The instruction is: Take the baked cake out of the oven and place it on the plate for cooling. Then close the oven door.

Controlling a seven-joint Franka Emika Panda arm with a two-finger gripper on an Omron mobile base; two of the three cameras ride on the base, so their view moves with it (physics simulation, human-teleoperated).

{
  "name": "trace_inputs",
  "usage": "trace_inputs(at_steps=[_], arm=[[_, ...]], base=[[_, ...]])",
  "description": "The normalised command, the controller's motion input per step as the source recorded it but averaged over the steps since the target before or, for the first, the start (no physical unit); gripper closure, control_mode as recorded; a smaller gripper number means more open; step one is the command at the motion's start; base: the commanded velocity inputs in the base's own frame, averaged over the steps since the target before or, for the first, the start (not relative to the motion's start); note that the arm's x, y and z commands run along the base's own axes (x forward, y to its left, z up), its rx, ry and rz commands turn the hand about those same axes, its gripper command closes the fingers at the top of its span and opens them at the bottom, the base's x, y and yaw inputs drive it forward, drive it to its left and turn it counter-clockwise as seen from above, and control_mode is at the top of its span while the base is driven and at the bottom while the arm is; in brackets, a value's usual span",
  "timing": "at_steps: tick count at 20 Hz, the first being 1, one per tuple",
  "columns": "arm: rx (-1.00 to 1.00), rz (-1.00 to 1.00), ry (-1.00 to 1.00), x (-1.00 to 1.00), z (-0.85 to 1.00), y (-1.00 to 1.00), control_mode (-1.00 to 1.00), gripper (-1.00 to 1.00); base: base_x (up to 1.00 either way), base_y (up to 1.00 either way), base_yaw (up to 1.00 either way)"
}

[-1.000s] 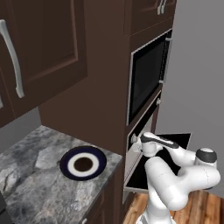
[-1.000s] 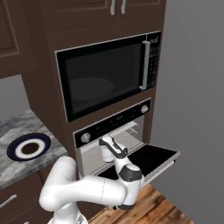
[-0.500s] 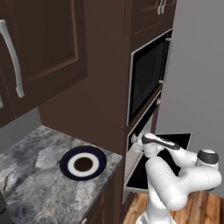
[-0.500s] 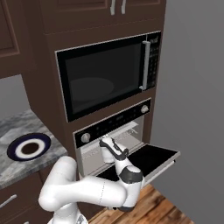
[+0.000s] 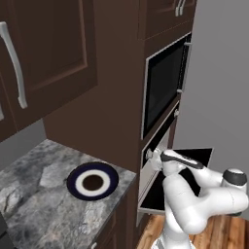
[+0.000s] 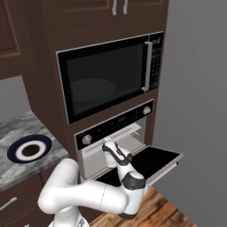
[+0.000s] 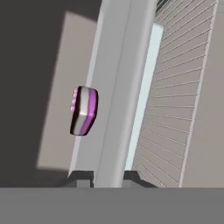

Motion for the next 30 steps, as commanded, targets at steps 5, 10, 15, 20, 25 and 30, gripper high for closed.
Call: trace_inputs(at_steps=[5,10,15,20,25,30], arm=[[0.0,-0.02,-0.1,-0.19,-0.47,-0.77,-1.0,1.0],[0.02,-0.02,-0.1,-0.26,-0.48,-0.86,-1.0,1.0],[0.07,0.0,-0.08,-0.3,-0.46,-0.97,-1.0,1.0],[0.04,-0.02,-0.02,-0.3,-0.47,-1.0,-1.0,1.0],[0.0,-0.05,0.0,-0.19,-0.45,-0.93,-1.0,1.0],[0.0,-0.05,0.0,-0.2,-0.46,-0.96,-1.0,1.0]], base=[[0.0,0.0,0.0],[0.0,0.0,0.0],[0.0,0.0,0.0],[0.0,0.0,0.0],[0.0,0.0,0.0],[0.0,0.0,0.0]])
